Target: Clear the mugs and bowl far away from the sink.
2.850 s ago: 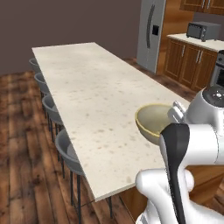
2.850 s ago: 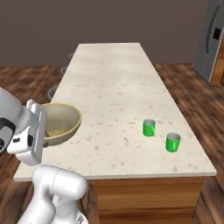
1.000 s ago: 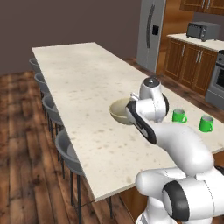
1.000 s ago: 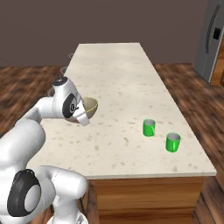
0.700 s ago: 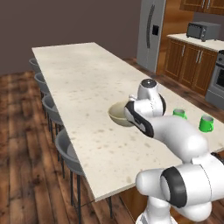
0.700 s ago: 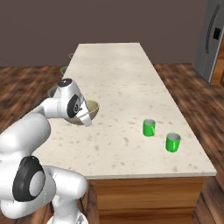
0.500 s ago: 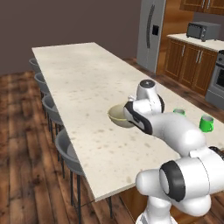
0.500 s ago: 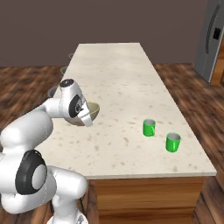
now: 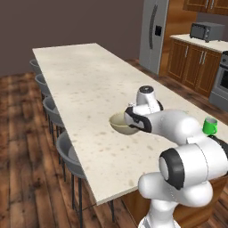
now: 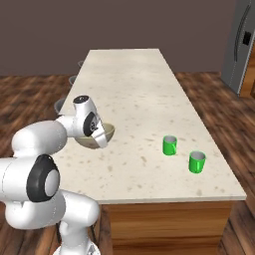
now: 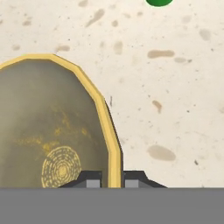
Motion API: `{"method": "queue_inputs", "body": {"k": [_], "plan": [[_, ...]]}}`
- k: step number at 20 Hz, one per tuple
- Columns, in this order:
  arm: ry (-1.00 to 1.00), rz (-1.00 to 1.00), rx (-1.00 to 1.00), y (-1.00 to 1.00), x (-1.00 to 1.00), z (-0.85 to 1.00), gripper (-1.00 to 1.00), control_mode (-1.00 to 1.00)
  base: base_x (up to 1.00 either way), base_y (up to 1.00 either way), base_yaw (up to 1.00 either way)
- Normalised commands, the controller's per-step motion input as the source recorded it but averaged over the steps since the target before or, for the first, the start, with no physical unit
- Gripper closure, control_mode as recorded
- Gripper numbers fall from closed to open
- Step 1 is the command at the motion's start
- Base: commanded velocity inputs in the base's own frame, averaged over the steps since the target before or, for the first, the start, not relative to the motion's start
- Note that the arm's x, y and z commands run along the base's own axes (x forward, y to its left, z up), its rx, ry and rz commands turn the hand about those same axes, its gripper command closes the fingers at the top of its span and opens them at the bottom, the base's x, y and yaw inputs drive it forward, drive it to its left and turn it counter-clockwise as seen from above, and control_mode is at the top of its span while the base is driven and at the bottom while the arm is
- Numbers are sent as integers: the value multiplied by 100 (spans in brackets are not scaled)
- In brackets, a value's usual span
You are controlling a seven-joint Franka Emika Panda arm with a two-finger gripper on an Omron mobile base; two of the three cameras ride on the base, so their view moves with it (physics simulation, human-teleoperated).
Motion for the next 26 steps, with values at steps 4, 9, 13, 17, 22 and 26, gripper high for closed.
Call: {"method": "queue_inputs", "body": {"k": [4,9,13,17,22,26], "plan": [[5,2,0,0,8,-40,100,-100,0,0,0],[5,2,0,0,13,-41,100,-100,0,0,0],[4,3,0,0,14,-43,100,-100,0,0,0],[4,3,0,0,11,-46,100,-100,0,0,0],[3,2,0,0,2,-36,-100,-100,0,0,0],[0,0,0,-1,0,6,-100,-100,0,0,0]]}}
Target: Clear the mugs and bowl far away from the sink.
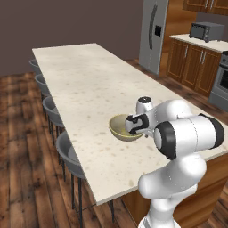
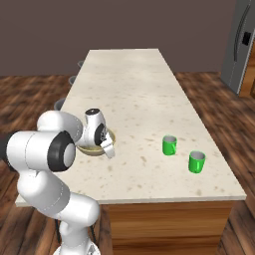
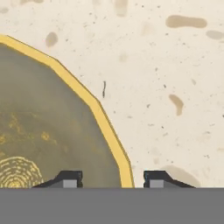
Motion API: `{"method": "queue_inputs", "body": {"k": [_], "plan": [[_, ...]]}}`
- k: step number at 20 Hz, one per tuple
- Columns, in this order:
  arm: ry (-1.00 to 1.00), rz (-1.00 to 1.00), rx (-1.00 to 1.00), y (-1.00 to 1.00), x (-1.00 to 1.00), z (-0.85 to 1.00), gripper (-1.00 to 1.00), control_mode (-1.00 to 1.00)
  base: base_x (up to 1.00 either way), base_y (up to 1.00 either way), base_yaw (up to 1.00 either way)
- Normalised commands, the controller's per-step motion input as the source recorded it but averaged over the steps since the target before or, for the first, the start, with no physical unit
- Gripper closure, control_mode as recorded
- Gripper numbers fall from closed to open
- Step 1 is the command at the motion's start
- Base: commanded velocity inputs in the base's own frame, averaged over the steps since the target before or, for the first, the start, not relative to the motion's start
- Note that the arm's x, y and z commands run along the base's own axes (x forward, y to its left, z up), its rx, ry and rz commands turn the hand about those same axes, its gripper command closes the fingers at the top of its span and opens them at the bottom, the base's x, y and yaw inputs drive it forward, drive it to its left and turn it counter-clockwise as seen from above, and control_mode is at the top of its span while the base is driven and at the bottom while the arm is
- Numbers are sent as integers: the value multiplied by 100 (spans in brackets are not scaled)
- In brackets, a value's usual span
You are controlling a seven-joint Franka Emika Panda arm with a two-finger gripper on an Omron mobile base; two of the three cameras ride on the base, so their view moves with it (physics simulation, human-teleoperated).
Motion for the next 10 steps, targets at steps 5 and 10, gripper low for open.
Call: {"method": "queue_inputs", "body": {"k": [5,10], "plan": [[0,1,0,-5,0,32,-100,-100,0,0,0],[-3,3,0,0,-9,61,-100,-100,0,0,0]]}}
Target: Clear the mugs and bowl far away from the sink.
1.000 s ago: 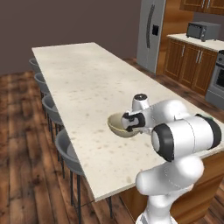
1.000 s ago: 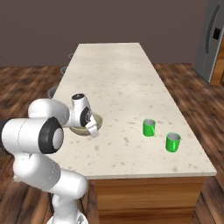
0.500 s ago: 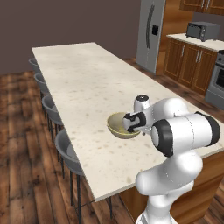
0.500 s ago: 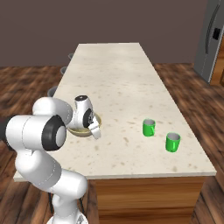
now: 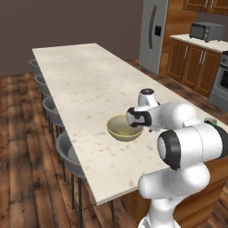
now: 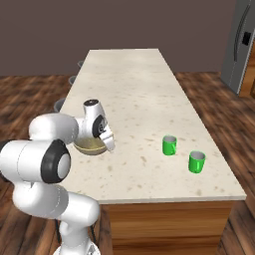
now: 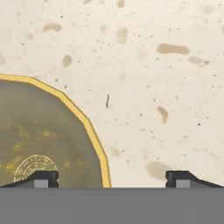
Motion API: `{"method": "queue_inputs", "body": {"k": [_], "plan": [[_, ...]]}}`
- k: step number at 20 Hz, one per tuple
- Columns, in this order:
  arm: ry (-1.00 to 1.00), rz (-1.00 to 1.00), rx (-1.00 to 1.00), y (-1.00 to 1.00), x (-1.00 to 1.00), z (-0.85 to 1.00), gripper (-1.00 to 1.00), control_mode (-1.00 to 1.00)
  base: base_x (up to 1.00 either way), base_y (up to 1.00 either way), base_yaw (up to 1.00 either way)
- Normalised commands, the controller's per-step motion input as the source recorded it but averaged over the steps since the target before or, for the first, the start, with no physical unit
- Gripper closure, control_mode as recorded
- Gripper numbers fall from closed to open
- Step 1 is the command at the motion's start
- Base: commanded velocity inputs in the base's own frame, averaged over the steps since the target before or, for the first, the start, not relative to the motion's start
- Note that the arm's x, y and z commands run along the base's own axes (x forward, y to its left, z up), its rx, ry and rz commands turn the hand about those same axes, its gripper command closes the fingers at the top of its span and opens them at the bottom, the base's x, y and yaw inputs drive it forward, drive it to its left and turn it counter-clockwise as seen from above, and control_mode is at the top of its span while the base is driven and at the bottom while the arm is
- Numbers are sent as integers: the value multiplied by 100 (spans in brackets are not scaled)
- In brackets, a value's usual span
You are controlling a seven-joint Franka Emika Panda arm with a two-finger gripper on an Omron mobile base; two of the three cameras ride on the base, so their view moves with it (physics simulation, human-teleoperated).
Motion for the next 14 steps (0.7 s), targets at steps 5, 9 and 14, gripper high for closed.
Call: {"method": "queue_inputs", "body": {"k": [5,9,14], "plan": [[-1,1,0,0,-39,93,-100,-100,0,0,0],[0,12,1,0,-72,100,-100,-100,0,0,0],[0,32,0,0,-100,79,-100,-100,0,0,0]]}}
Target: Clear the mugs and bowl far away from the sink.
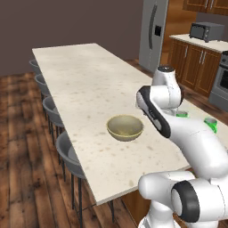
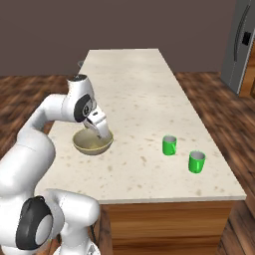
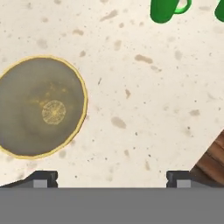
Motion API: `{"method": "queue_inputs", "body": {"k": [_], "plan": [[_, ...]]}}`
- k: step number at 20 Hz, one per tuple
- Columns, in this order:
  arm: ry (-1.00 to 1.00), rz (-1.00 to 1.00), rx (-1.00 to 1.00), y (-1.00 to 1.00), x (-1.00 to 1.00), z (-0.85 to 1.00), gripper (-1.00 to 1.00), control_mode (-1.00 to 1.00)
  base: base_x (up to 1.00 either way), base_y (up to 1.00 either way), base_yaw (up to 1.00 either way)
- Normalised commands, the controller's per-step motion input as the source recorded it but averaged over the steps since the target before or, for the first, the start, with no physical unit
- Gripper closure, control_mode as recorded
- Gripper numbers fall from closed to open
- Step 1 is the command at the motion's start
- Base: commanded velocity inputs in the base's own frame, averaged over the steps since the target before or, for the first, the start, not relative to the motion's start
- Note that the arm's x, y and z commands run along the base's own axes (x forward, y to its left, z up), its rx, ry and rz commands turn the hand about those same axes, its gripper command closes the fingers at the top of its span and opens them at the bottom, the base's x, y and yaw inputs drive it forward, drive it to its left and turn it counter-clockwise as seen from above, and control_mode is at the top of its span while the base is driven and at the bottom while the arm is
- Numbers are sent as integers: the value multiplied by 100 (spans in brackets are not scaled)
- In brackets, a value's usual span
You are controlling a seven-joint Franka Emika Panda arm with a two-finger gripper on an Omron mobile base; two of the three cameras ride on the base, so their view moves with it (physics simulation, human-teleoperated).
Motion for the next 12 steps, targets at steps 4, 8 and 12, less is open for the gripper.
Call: {"method": "queue_inputs", "body": {"k": [4,8,12], "plan": [[-19,43,-2,4,-98,42,-100,-100,0,0,0],[-31,29,-12,5,-84,60,-100,-100,0,0,0],[-31,21,-14,11,-83,64,-100,-100,0,0,0]]}}
